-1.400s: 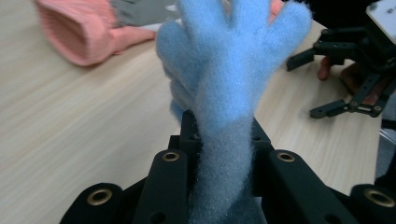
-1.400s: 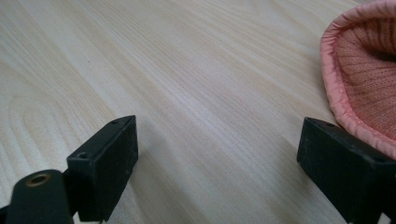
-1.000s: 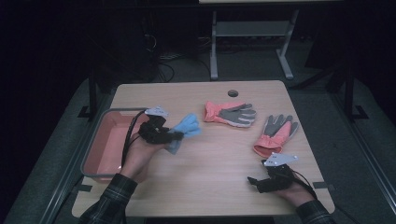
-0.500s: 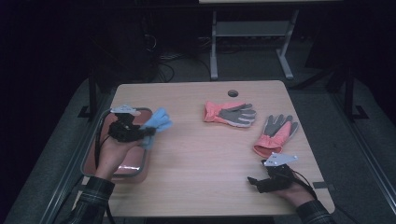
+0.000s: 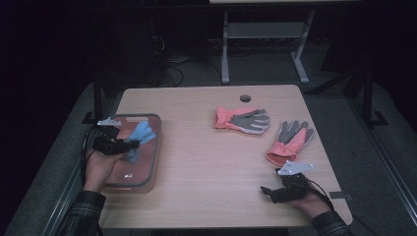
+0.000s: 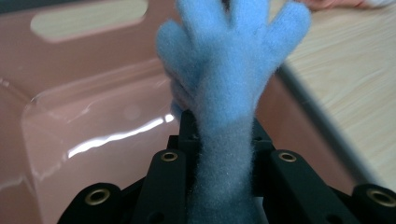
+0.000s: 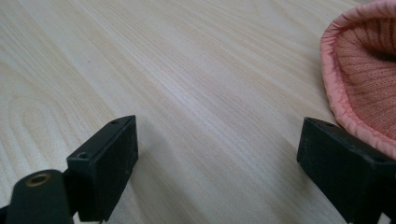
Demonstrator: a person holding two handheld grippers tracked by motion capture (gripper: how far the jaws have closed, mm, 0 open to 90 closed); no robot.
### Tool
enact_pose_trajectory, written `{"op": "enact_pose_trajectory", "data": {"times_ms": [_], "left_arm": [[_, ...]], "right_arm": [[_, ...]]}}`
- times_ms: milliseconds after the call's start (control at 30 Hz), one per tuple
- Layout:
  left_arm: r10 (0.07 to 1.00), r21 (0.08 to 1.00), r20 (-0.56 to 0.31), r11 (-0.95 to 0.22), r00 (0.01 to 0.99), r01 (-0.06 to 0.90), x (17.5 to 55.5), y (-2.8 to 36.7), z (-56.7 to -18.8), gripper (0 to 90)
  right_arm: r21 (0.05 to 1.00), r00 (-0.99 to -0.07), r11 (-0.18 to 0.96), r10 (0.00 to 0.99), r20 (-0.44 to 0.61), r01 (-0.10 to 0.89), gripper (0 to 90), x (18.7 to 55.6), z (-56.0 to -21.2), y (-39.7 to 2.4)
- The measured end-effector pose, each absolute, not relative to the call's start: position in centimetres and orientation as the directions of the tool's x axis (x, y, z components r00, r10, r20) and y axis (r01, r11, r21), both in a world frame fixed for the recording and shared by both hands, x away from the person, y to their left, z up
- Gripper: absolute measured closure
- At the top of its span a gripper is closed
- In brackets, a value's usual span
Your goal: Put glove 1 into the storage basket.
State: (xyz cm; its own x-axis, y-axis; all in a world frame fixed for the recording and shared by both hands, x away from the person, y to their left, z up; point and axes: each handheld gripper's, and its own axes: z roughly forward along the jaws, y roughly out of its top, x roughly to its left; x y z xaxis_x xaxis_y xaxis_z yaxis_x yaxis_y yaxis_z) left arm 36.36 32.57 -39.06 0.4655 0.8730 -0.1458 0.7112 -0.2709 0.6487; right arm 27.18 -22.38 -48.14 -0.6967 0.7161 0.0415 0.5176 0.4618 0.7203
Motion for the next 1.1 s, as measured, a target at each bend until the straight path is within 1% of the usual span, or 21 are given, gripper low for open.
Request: {"op": "enact_pose_trajectory", "data": {"times_ms": [233, 333, 367, 500, 567, 633, 667, 733, 767, 867, 933, 1100], "left_arm": [[0.882, 0.590, -0.119, -0.306, 0.455, 0.748, 37.4, 32.2, -40.6, 72.6], [0.884, 0.571, -0.123, -0.309, 0.451, 0.761, 37.6, 32.2, -41.1, 71.7], [0.884, 0.551, -0.125, -0.316, 0.450, 0.772, 37.8, 32.1, -41.6, 71.2], [0.887, 0.532, -0.126, -0.318, 0.445, 0.785, 37.9, 32.0, -41.9, 67.1], [0.883, 0.523, -0.132, -0.325, 0.451, 0.788, 38.0, 32.0, -42.1, 62.3], [0.879, 0.513, -0.131, -0.335, 0.458, 0.790, 38.0, 31.9, -42.3, 55.1], [0.873, 0.514, -0.138, -0.341, 0.468, 0.787, 38.1, 31.9, -42.4, 49.1], [0.871, 0.514, -0.138, -0.344, 0.471, 0.786, 38.1, 31.8, -42.4, 41.2], [0.867, 0.509, -0.132, -0.357, 0.480, 0.783, 38.1, 31.7, -42.6, 32.7], [0.872, 0.510, -0.119, -0.357, 0.475, 0.783, 38.1, 31.6, -42.6, 17.1], [0.871, 0.513, -0.120, -0.356, 0.476, 0.781, 38.1, 31.6, -42.5, 13.4], [0.884, 0.546, -0.096, -0.337, 0.457, 0.767, 37.8, 31.8, -41.8, 13.3]], "right_arm": [[0.720, -0.697, 0.462, 0.716, 0.041, 0.518, 12.4, 27.2, -48.1, -22.4], [0.720, -0.697, 0.462, 0.716, 0.041, 0.518, 12.4, 27.2, -48.1, -22.4], [0.720, -0.697, 0.462, 0.716, 0.041, 0.518, 12.3, 27.2, -48.1, -22.4], [0.720, -0.697, 0.462, 0.716, 0.041, 0.518, 12.4, 27.2, -48.1, -22.4], [0.720, -0.697, 0.463, 0.716, 0.041, 0.518, 12.4, 27.2, -48.1, -22.4], [0.720, -0.697, 0.463, 0.716, 0.041, 0.518, 12.4, 27.2, -48.1, -22.4], [0.719, -0.697, 0.463, 0.716, 0.041, 0.518, 12.4, 27.2, -48.1, -22.4], [0.719, -0.697, 0.463, 0.716, 0.041, 0.518, 12.3, 27.2, -48.1, -22.4], [0.719, -0.697, 0.463, 0.716, 0.041, 0.518, 12.4, 27.2, -48.1, -22.4], [0.720, -0.697, 0.463, 0.716, 0.041, 0.518, 12.4, 27.2, -48.1, -22.4], [0.720, -0.697, 0.463, 0.716, 0.041, 0.518, 12.3, 27.2, -48.1, -22.4], [0.720, -0.697, 0.463, 0.716, 0.042, 0.518, 12.4, 27.2, -48.1, -22.4]]}}
